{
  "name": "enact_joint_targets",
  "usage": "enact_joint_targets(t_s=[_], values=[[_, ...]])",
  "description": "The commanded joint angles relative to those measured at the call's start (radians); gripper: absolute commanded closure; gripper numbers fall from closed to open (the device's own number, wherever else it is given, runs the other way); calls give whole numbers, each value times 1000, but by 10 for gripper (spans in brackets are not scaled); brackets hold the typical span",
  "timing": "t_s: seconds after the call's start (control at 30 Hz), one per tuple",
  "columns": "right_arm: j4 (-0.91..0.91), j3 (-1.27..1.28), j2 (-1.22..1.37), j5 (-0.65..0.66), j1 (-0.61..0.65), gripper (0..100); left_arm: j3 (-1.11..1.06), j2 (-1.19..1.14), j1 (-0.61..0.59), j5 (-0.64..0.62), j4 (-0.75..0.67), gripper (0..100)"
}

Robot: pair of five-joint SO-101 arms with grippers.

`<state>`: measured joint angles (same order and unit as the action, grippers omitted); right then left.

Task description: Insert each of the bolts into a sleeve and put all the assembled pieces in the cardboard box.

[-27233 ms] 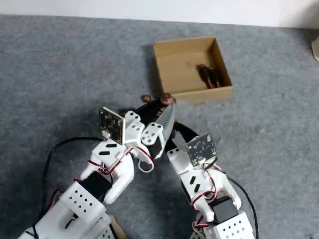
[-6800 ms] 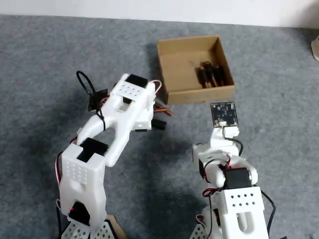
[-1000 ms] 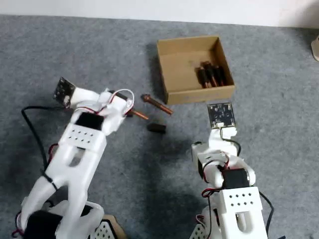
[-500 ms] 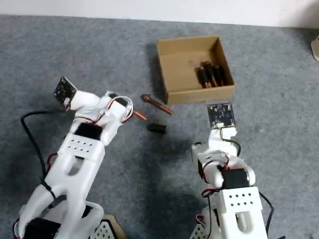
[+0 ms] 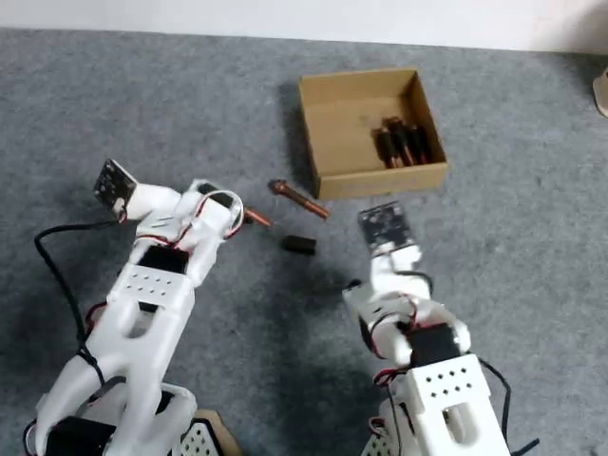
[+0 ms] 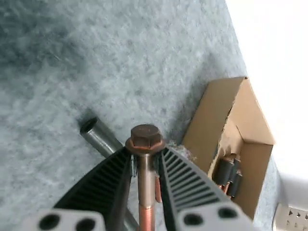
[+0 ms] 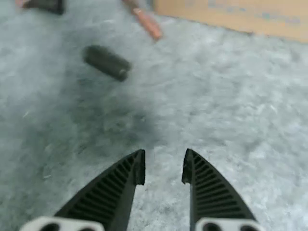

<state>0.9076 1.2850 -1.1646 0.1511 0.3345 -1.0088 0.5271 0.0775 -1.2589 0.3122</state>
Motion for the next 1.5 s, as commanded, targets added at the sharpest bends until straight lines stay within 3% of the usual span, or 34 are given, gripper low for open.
enact_joint_targets(t_s=[0.0, 0.3, 0.47, 0.63, 0.8, 1.07, 1.2, 1.47], values=[[-18, -7, -7, 60, 48, 867, -25, 50, -13, 9, -25, 995], [-18, 1, -5, 264, 58, 867, -87, 50, 2, 21, -29, 995], [-18, 2, -4, 348, 58, 867, -90, 48, -1, 192, -29, 995], [-19, 2, -2, 434, 59, 827, -94, 45, 1, 216, -29, 995], [-16, -5, 19, 434, 91, 813, -97, 41, 24, 218, -29, 995], [-93, -70, 377, 356, 203, 833, -97, 41, 22, 221, -29, 995], [-133, -151, 512, 367, 225, 833, -97, 41, 22, 284, -29, 995], [-153, -346, 595, 448, 202, 832, -97, 41, 21, 288, -29, 995]])
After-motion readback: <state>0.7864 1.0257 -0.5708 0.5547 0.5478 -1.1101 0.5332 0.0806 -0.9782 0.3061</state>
